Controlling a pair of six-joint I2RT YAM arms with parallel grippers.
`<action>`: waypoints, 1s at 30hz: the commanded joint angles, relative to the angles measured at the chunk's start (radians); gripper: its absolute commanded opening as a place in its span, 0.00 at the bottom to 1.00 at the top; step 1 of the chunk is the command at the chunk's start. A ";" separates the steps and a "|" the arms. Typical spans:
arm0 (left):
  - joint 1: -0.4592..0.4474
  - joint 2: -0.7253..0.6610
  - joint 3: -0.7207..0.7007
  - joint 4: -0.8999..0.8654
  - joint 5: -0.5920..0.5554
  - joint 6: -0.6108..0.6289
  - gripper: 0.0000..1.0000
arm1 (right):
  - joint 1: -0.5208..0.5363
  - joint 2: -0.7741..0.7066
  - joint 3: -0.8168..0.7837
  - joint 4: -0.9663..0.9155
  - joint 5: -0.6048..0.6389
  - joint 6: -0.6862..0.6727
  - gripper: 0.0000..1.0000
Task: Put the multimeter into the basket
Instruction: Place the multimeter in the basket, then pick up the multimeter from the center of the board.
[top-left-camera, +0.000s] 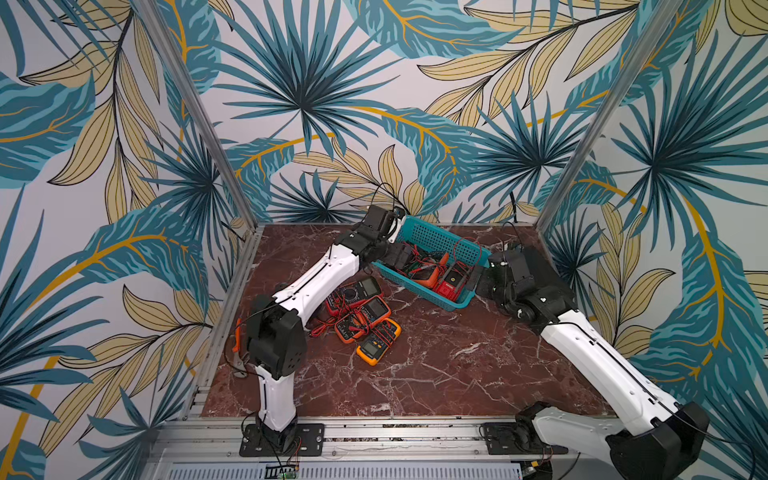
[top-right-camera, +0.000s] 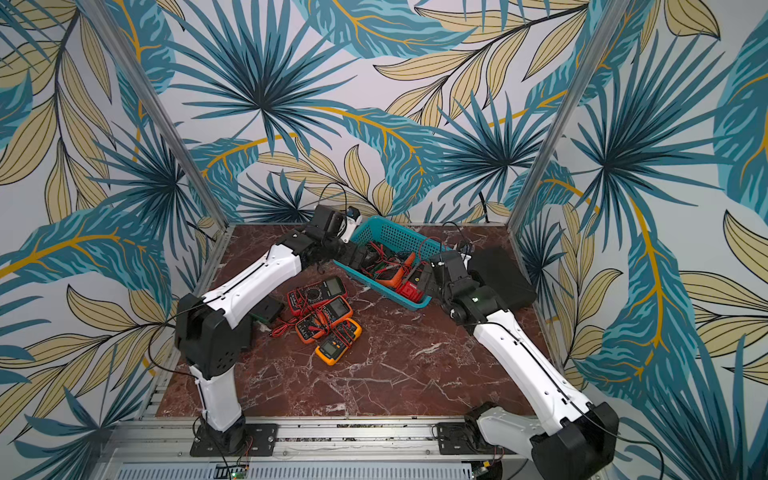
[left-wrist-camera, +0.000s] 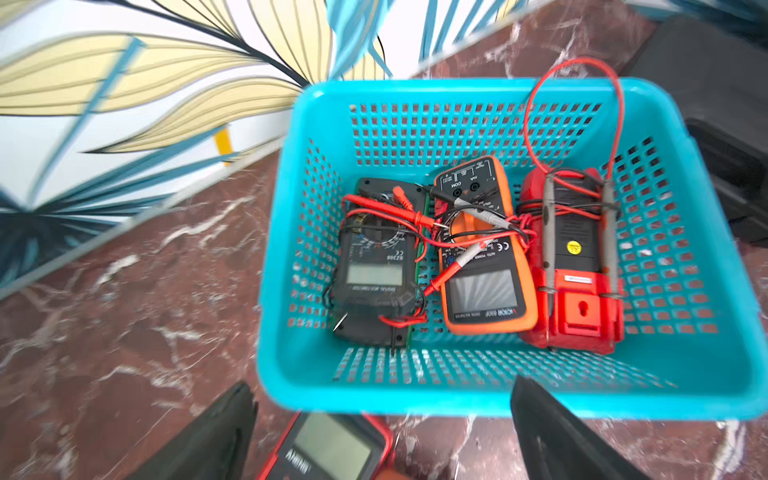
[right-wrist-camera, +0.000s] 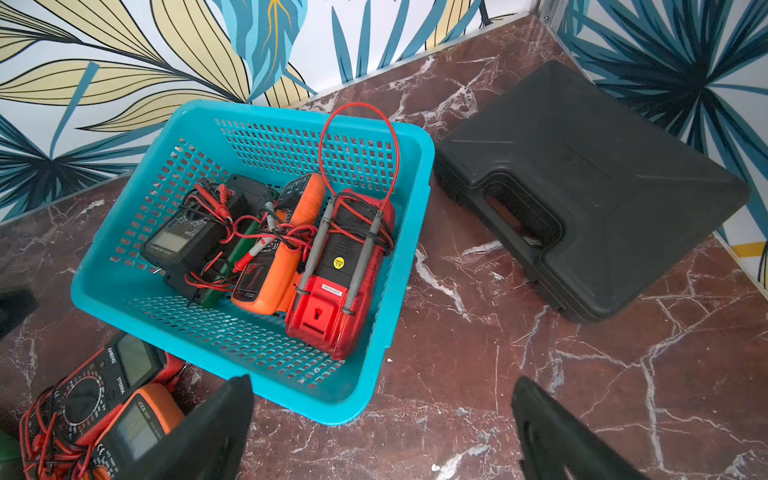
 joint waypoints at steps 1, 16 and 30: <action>0.007 -0.098 -0.145 0.010 -0.022 -0.037 1.00 | -0.003 -0.024 0.010 -0.019 -0.009 -0.024 1.00; -0.085 -0.477 -0.730 0.143 0.071 -0.281 1.00 | -0.004 -0.031 -0.012 -0.030 -0.019 -0.031 0.99; -0.142 -0.489 -0.903 0.211 0.143 -0.389 0.99 | -0.004 -0.034 -0.027 -0.029 -0.014 -0.008 1.00</action>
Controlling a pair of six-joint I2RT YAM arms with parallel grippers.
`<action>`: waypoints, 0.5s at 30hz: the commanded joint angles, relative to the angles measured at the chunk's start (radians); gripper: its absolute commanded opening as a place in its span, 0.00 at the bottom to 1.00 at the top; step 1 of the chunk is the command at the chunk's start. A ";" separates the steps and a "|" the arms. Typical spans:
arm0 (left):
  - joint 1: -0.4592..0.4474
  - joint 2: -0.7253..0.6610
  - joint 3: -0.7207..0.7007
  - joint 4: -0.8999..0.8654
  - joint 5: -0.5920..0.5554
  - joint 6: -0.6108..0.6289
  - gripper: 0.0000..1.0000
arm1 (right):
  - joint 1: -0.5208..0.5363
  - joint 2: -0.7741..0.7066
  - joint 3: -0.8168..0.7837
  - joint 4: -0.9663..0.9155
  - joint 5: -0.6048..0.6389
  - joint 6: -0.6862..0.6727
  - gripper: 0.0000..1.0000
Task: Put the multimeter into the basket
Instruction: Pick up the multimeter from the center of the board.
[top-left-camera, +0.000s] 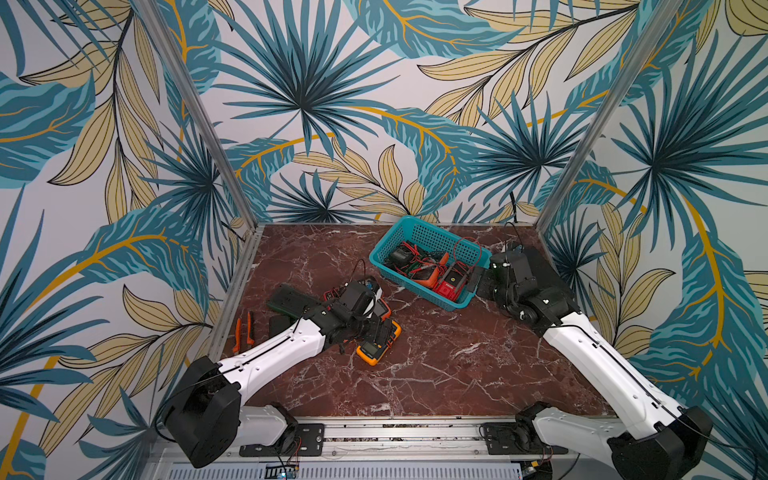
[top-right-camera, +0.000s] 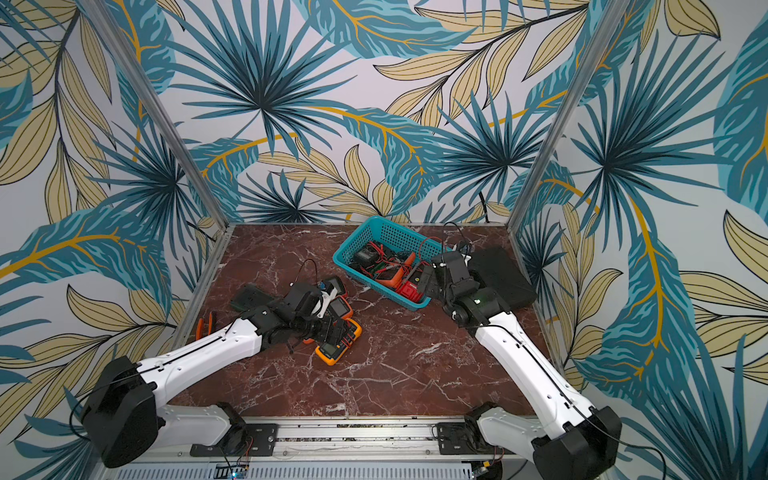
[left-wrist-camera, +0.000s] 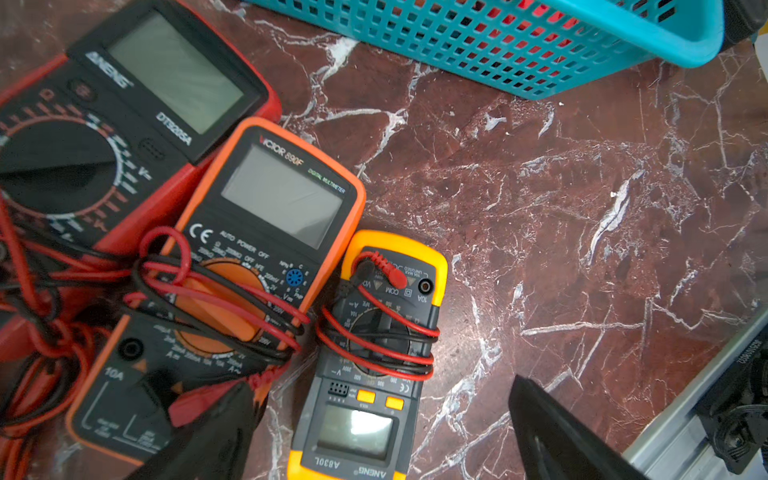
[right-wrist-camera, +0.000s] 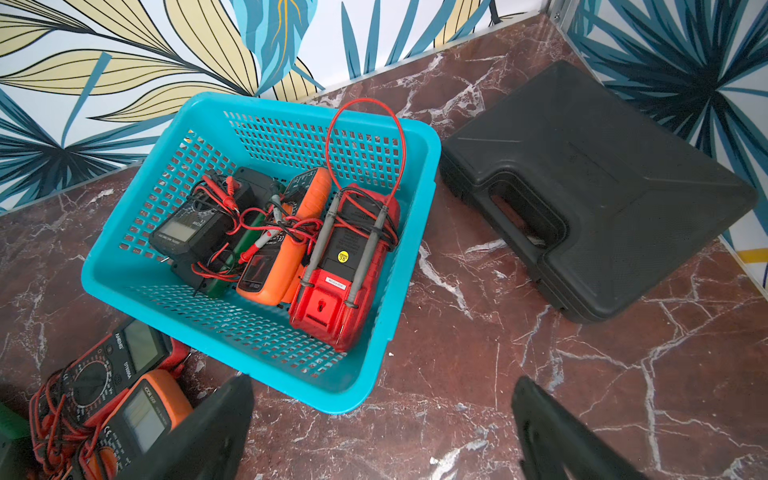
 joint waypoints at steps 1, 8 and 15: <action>-0.006 0.016 -0.043 0.048 0.021 -0.032 0.99 | -0.004 -0.022 -0.022 -0.021 0.005 0.013 1.00; -0.013 0.078 -0.060 0.072 0.031 -0.037 0.99 | -0.004 -0.021 -0.019 -0.020 0.009 0.014 1.00; -0.020 0.137 -0.056 0.066 0.020 -0.030 0.99 | -0.004 -0.018 -0.015 -0.020 0.014 0.015 1.00</action>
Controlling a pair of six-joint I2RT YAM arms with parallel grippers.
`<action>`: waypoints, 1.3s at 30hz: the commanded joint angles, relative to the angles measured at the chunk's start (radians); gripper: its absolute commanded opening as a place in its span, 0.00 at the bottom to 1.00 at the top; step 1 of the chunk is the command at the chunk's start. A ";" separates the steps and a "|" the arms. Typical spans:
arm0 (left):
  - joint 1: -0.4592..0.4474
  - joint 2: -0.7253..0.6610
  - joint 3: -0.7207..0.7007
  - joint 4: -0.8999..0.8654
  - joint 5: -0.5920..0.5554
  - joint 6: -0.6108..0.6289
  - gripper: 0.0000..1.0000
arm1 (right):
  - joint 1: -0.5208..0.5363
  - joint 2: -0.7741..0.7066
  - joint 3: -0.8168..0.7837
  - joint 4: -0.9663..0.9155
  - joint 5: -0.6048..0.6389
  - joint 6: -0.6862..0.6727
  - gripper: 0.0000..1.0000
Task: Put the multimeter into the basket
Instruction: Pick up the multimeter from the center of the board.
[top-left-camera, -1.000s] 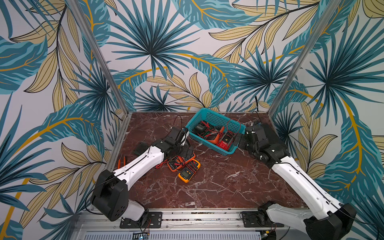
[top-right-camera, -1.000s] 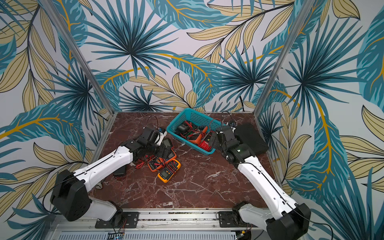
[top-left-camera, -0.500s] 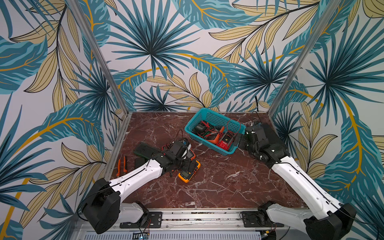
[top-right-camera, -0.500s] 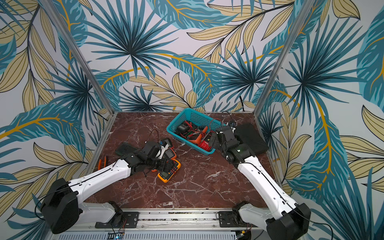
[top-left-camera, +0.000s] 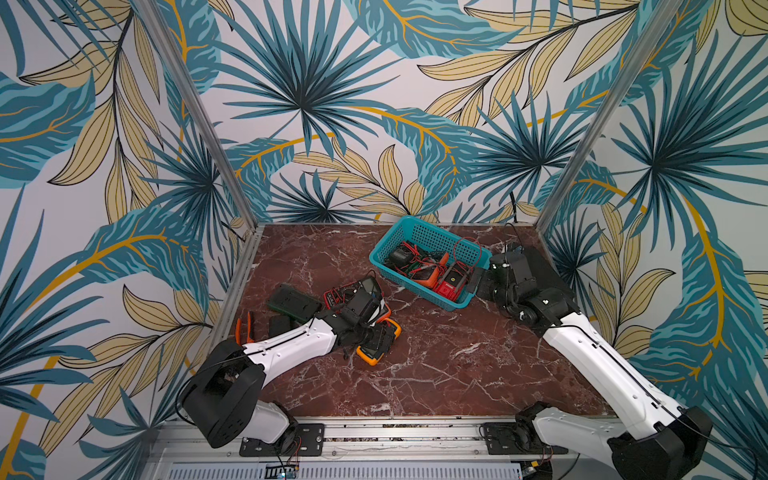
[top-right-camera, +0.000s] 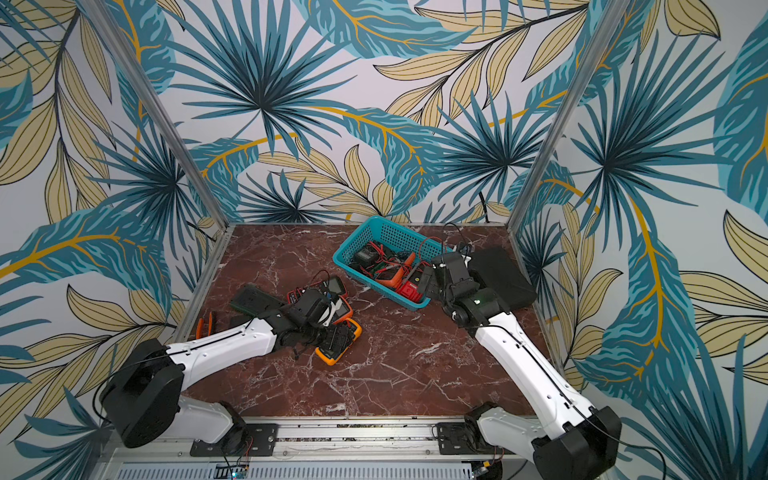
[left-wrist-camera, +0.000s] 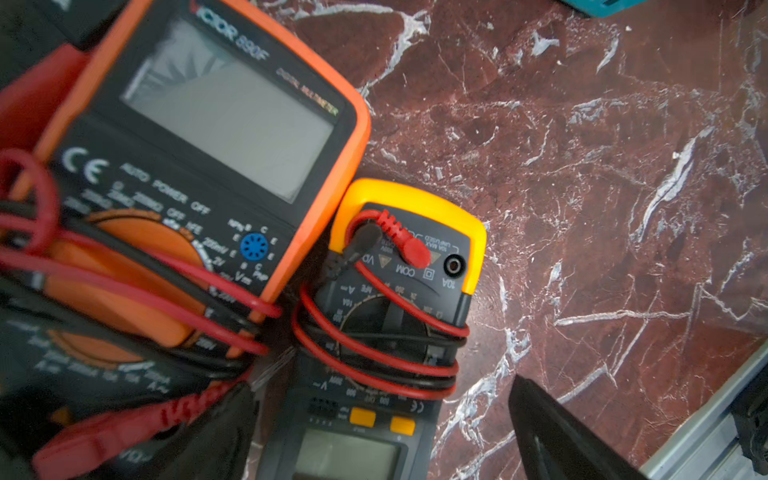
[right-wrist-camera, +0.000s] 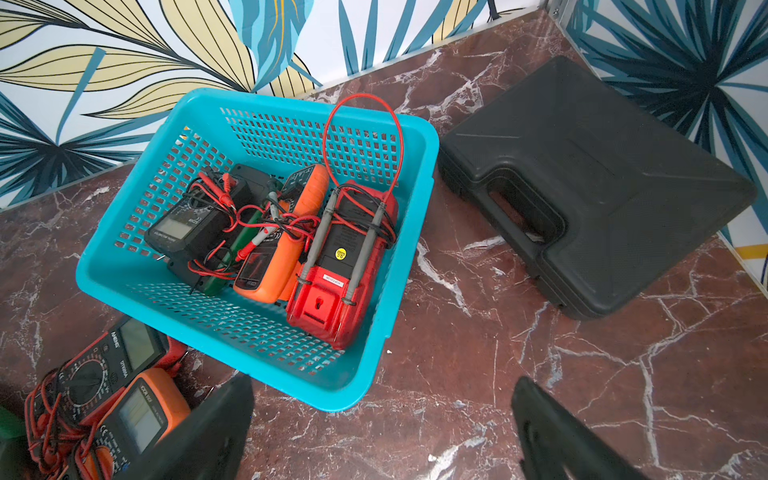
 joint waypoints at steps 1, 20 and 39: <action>-0.006 0.025 -0.015 0.012 -0.005 0.003 0.99 | -0.004 -0.015 -0.011 -0.018 0.013 0.011 1.00; -0.085 0.175 0.068 -0.008 -0.107 0.019 0.89 | -0.003 -0.009 -0.010 -0.014 0.025 0.008 0.99; -0.129 0.170 0.110 0.052 -0.117 -0.022 0.09 | -0.004 -0.026 -0.051 -0.012 0.061 0.012 0.99</action>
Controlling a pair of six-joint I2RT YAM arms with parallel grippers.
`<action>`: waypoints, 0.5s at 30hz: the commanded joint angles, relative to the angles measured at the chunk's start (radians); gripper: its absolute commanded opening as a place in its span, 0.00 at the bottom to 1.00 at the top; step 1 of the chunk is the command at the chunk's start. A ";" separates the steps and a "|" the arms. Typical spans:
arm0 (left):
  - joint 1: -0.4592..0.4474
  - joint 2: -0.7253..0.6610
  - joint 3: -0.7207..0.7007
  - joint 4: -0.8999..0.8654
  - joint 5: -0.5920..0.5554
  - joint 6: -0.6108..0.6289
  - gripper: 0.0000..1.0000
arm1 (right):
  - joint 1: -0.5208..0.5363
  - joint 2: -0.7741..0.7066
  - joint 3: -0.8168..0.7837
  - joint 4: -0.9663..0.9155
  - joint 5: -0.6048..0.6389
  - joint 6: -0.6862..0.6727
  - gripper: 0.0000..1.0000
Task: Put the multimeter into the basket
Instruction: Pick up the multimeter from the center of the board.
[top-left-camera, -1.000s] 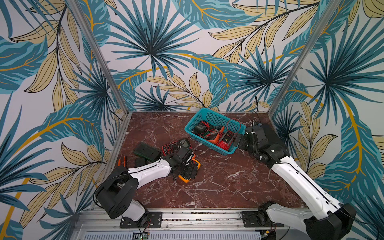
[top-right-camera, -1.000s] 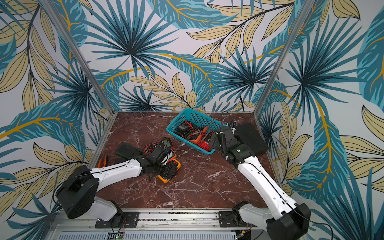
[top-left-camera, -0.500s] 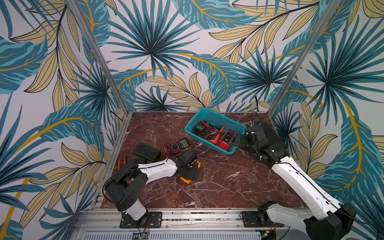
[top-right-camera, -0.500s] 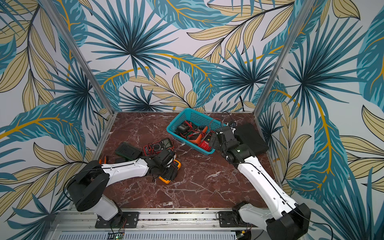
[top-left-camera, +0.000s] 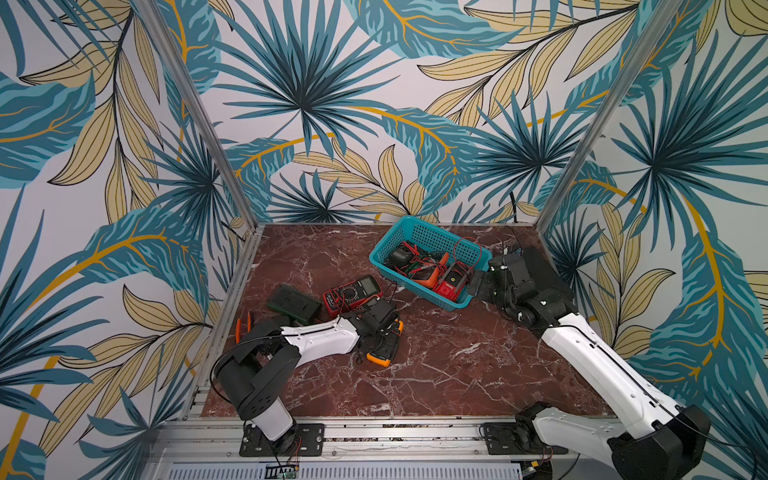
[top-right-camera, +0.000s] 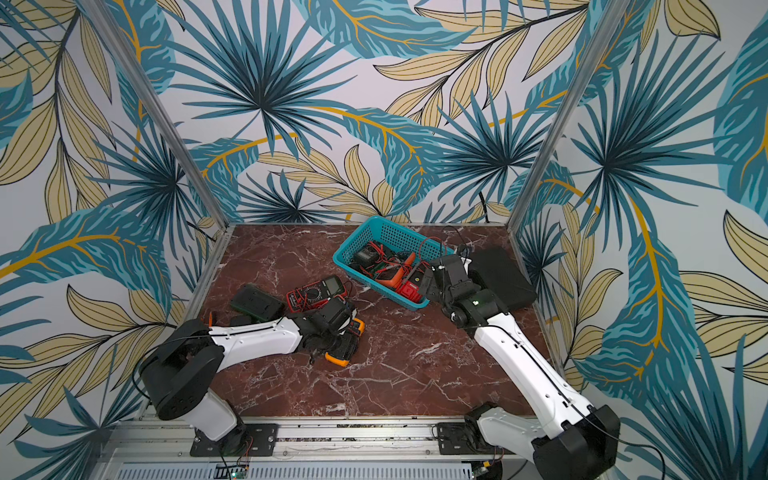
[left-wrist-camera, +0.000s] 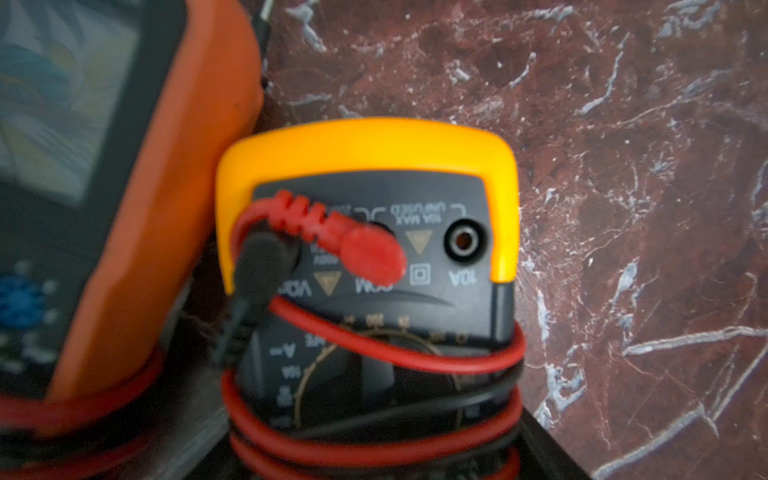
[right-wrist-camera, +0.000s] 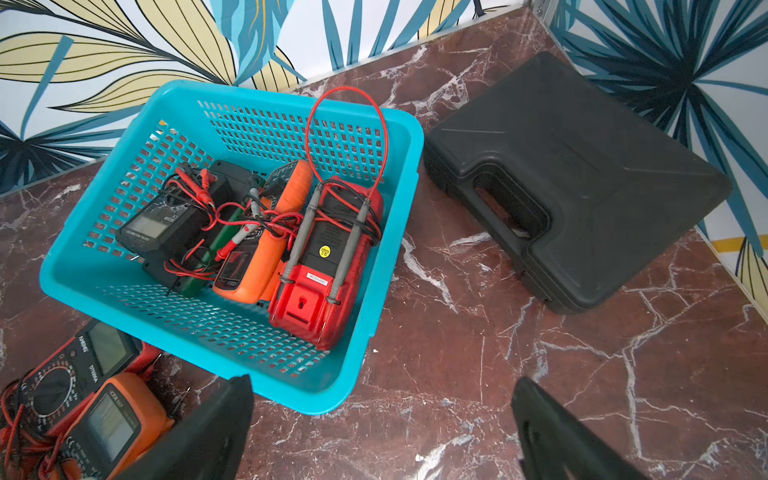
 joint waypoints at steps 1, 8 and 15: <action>-0.014 -0.019 0.055 0.022 -0.021 -0.013 0.05 | -0.004 -0.028 -0.025 -0.011 0.029 0.011 0.99; -0.018 -0.110 0.074 0.038 -0.129 -0.009 0.00 | -0.005 -0.058 -0.045 -0.010 0.094 0.033 1.00; -0.019 -0.163 0.175 0.014 -0.200 0.046 0.00 | -0.008 -0.110 -0.072 -0.007 0.153 0.048 1.00</action>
